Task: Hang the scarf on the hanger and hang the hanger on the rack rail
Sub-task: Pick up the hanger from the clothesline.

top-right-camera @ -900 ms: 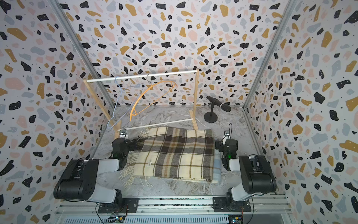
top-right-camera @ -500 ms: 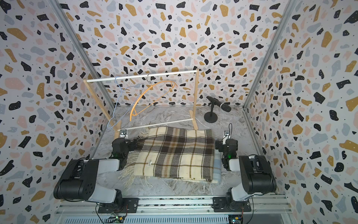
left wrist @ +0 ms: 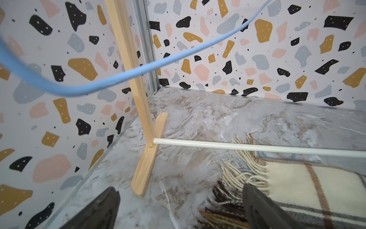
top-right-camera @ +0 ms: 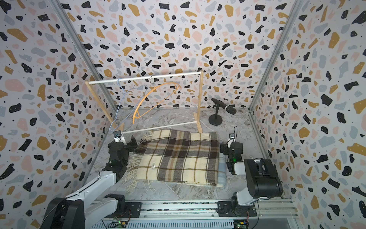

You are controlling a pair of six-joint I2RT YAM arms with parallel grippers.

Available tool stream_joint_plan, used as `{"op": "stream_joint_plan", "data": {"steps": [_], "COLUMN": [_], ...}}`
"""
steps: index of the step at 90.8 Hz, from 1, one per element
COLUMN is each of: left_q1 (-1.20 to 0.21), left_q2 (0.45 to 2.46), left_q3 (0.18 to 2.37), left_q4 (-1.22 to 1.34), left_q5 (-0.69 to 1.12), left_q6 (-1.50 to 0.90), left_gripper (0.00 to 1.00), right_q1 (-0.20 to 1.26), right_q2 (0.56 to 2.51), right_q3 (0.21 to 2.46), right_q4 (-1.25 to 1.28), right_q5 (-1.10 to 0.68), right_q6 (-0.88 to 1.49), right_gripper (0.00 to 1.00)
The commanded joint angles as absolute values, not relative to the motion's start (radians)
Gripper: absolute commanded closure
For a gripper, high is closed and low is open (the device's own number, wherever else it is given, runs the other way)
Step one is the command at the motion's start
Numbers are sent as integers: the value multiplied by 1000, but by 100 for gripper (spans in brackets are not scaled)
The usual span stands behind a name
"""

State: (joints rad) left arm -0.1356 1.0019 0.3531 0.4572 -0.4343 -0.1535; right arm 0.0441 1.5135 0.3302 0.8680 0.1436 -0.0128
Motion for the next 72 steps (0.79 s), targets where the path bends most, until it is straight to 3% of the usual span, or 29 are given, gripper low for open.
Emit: {"op": "stream_joint_plan", "data": {"steps": [1,18,36,72], "left_q1": [-166,-190,-190,-184], "left_q2": [894,704,684,1005], "left_q3": [369,491,808,1367], "left_q4": [244,-28,-293,-468], "left_q5": [-514,-560,-537,-371], "left_q6": [-272,-325,-224,114], "left_gripper": [0,0,0,0], "right_q1": [44,44,44,44], "right_q2": [1511,1512,1513,1512], "right_q3": [351,350,351,351], "right_q4": [882,882,882,882], "right_q5": [149,149,148,148], "right_q6": [-14,-14,-14,-14], "right_gripper": [0,0,0,0]}}
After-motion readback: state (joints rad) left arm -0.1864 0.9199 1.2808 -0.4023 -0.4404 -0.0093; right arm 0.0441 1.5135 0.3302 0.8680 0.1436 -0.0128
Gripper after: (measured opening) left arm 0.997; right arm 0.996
